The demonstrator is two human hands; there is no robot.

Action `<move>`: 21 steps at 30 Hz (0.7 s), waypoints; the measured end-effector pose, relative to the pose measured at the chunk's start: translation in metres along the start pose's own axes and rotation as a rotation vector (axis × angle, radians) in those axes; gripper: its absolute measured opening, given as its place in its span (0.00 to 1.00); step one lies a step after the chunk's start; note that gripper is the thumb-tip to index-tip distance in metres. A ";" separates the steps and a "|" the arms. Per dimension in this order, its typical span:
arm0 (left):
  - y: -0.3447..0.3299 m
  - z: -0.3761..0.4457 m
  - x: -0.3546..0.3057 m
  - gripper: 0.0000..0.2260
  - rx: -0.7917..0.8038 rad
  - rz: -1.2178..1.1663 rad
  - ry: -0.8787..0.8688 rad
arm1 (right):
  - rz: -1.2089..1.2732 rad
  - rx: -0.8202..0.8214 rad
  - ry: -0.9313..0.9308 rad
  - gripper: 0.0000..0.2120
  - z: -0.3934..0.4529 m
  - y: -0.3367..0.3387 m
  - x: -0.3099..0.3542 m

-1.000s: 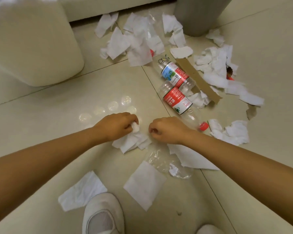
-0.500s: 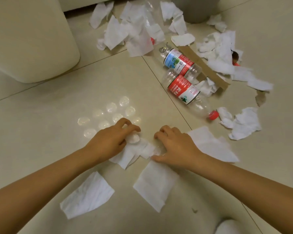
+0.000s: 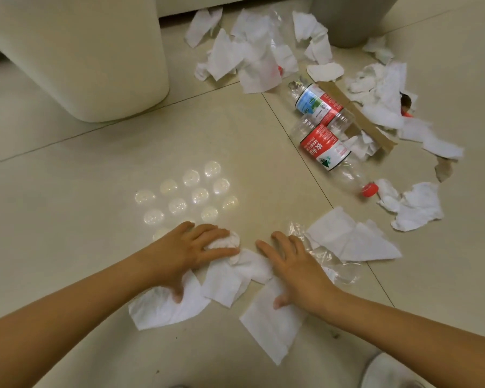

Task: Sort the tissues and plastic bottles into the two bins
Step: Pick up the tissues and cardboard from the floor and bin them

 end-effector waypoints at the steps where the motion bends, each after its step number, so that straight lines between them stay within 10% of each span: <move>1: -0.003 -0.001 0.001 0.57 -0.026 -0.009 -0.019 | 0.008 -0.010 0.008 0.56 0.000 0.002 0.000; 7: 0.009 -0.004 -0.003 0.25 -0.239 0.040 -0.030 | 0.167 -0.151 0.053 0.37 0.002 0.017 -0.001; 16: 0.014 -0.014 0.029 0.27 -0.303 -0.114 0.278 | -0.187 -0.305 0.288 0.21 0.014 0.024 0.024; 21: 0.046 -0.038 0.076 0.14 -0.422 -0.415 0.591 | 0.328 -0.403 0.196 0.14 0.033 0.074 0.012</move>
Point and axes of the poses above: each hand's wrist, its own z-axis towards the middle knuckle, its own y-axis out of the back of the hand, x = y × z, the point moved 8 cm from there along z, towards the middle knuckle, and after that the axes turned 6 degrees about z, right-handed, at the moved point
